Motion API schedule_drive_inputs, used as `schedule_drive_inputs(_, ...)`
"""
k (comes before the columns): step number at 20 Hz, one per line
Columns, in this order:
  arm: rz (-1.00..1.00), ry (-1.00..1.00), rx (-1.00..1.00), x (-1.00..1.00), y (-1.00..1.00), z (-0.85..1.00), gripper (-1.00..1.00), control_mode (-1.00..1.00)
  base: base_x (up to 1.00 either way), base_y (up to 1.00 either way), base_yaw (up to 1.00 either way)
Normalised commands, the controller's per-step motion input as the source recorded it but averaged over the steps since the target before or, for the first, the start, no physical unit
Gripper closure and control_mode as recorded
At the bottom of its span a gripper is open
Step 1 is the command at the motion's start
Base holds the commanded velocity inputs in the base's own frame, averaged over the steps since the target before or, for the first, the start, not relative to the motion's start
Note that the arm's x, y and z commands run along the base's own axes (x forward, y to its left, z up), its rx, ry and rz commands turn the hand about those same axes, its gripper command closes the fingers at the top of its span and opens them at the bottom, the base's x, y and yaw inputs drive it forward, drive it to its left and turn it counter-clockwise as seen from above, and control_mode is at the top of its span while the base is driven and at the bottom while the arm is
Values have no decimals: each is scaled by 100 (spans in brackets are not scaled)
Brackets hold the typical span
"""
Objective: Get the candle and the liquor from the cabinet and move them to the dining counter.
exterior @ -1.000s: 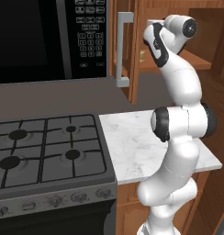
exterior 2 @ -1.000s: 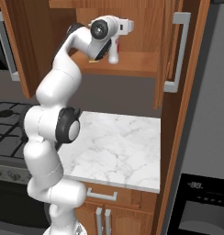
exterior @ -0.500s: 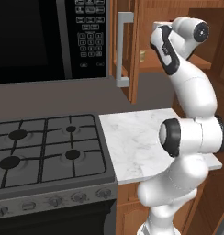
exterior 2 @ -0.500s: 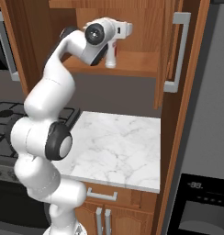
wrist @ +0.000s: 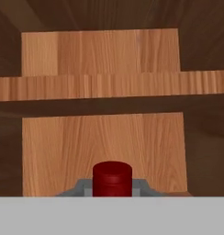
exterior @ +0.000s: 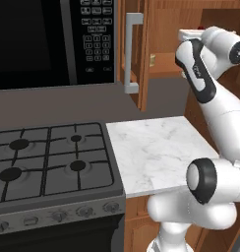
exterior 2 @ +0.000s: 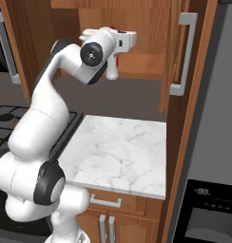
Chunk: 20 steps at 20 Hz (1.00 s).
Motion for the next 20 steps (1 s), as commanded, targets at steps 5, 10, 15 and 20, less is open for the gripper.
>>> schedule_drive_inputs(5,0,-1,0,-100,-4,0,100,-100,0,0,0)
schedule_drive_inputs(10,0,7,0,-96,0,0,100,-100,0,0,0)
schedule_drive_inputs(15,0,32,0,-76,16,-6,100,-100,0,0,0)
schedule_drive_inputs(20,0,27,0,-70,21,-27,100,-100,0,0,0)
